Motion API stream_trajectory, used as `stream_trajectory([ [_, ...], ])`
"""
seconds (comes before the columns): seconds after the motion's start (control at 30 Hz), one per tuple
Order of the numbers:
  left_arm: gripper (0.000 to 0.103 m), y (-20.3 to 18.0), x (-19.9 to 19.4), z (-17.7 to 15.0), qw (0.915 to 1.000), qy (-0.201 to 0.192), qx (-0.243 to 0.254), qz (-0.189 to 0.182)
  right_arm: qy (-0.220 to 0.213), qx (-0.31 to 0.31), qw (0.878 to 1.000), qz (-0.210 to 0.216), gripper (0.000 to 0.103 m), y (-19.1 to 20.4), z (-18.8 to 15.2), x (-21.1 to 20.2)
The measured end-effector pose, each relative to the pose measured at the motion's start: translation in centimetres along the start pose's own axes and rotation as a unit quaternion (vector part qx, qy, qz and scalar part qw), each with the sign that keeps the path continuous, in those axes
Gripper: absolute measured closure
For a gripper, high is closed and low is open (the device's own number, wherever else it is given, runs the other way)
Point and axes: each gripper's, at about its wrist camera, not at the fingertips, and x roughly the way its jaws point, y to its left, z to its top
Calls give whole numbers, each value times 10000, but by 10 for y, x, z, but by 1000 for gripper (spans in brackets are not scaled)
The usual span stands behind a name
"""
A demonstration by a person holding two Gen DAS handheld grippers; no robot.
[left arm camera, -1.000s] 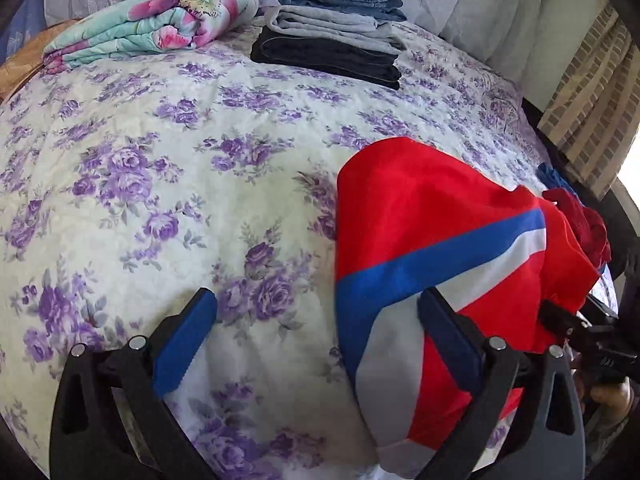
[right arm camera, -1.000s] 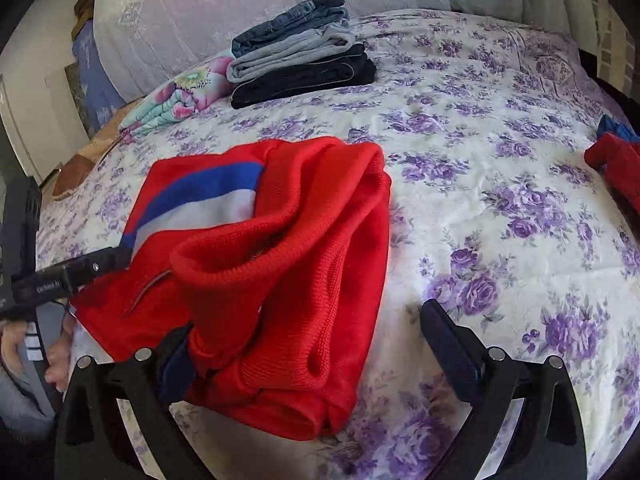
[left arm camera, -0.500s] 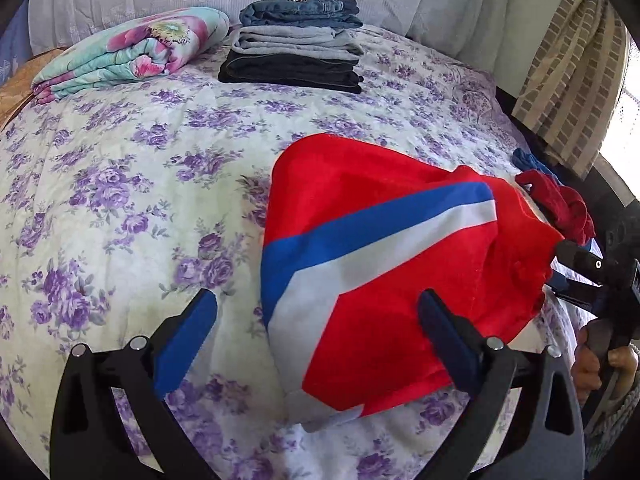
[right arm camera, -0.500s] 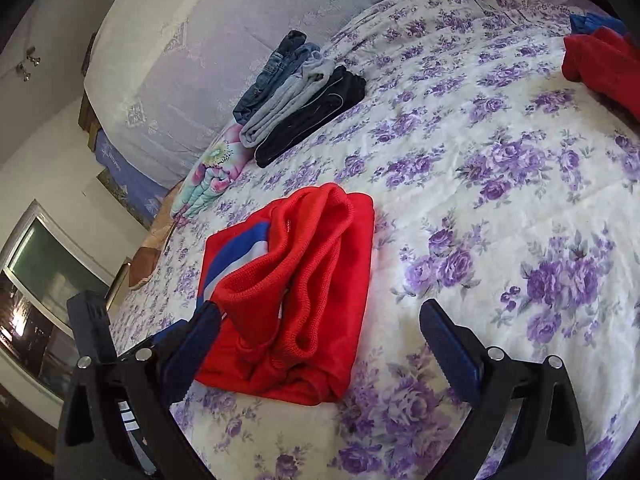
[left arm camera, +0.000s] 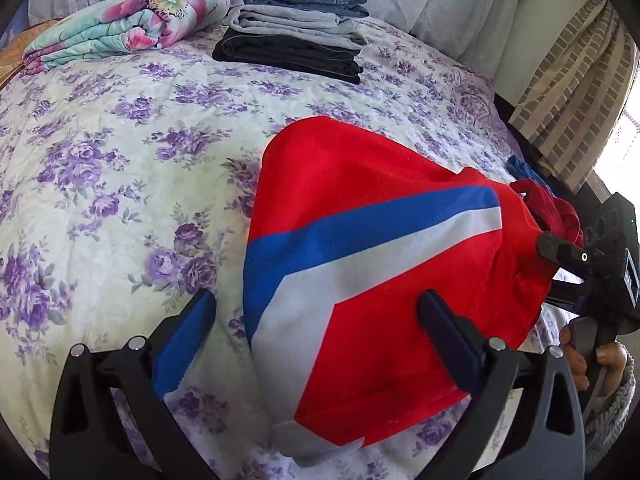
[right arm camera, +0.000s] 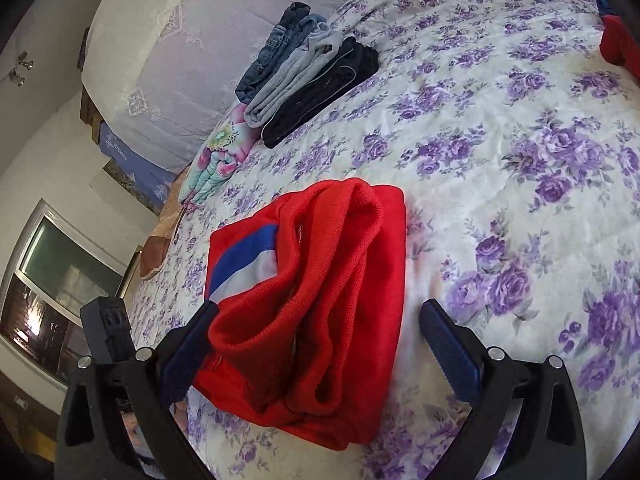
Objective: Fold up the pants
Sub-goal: 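Grasp the folded pants bundle with the right tool and hold it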
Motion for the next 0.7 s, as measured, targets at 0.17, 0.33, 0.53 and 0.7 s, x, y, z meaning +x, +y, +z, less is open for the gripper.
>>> stream_trajectory([
  [0.17,4,2,4,4,9998,-46,-88,-199,77,61,9996,259,3,3,5,12],
  [0.33,5,2,4,4,9973,57,40,-724,134,-11,9988,473,4,4,4,18],
  [0.53,5,11,1,0,9920,157,-79,-1251,322,-238,9969,679,4,-2,1,13],
  [0.7,5,8,7,2,9935,167,32,-1121,263,-462,9965,640,4,1,-2,14],
])
